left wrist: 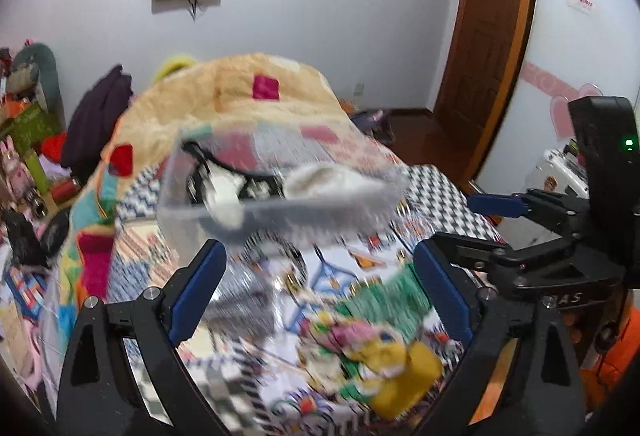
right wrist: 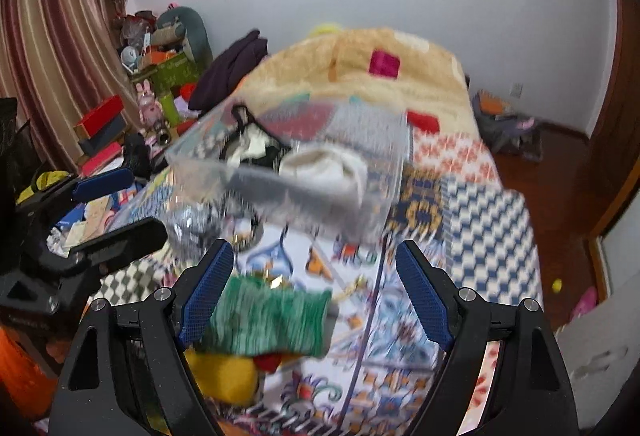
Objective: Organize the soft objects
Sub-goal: 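Lower the bra into the box and open the left tool while the right tool releases the sock there, then grasp the floral cloth with the left tool while the right tool grasps the green knit sock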
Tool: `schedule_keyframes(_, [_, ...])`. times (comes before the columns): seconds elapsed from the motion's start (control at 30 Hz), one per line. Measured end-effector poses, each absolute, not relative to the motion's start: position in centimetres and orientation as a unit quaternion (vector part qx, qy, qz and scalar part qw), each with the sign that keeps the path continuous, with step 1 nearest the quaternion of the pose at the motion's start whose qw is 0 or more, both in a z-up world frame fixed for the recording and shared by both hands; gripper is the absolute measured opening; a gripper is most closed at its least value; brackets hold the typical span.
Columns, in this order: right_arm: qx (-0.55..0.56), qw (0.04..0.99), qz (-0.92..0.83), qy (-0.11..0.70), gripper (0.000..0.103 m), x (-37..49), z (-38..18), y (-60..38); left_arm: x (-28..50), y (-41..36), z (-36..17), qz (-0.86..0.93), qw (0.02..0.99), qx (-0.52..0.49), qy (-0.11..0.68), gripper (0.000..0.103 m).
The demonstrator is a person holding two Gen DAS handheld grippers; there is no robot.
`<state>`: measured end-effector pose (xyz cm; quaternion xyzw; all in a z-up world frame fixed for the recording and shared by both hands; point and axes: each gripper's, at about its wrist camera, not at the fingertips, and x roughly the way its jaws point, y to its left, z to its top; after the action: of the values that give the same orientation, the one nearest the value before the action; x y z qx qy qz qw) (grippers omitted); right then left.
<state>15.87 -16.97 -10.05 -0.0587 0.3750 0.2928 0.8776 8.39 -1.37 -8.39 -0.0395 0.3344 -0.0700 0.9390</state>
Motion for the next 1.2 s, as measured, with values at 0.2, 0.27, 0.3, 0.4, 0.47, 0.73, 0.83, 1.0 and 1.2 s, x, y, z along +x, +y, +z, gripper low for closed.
schedule_keyframes(0.2, [-0.039,0.852,0.303,0.425,0.081,15.5,-13.6,-17.0,7.8,-2.0,-11.4,-0.083,0.923,-0.05,0.373,0.08])
schedule_keyframes(0.27, [-0.035,0.846,0.309,0.434,0.081,15.2,-14.3,-16.8,7.6,-1.8,-12.2,-0.087,0.917,-0.054,0.385,0.075])
schedule_keyframes(0.3, [-0.034,0.842,0.312,0.438,0.081,15.2,-14.5,-16.7,7.4,-1.7,-12.4,-0.087,0.916,-0.057,0.387,0.071])
schedule_keyframes(0.4, [-0.04,0.834,0.325,0.445,0.081,15.1,-14.9,-15.8,6.8,-1.2,-12.9,-0.088,0.913,-0.065,0.393,0.061])
schedule_keyframes(0.47, [-0.044,0.829,0.331,0.449,0.076,15.0,-15.3,-15.3,6.6,-0.8,-13.2,-0.093,0.91,-0.072,0.398,0.052])
schedule_keyframes(0.73, [-0.059,0.824,0.331,0.456,0.034,14.8,-15.9,-14.8,6.3,-0.4,-13.8,-0.11,0.904,-0.078,0.406,0.015])
schedule_keyframes(0.83, [-0.058,0.825,0.329,0.455,0.022,14.9,-16.0,-15.0,6.1,-0.4,-13.5,-0.111,0.907,-0.076,0.399,0.009])
schedule_keyframes(1.0, [-0.056,0.837,0.326,0.435,0.009,14.5,-14.9,-15.5,5.3,0.0,-11.9,-0.103,0.918,-0.072,0.375,0.007])
schedule_keyframes(1.2, [-0.055,0.855,0.323,0.401,0.008,14.0,-12.6,-16.4,4.6,1.1,-9.1,-0.092,0.933,-0.076,0.338,0.007])
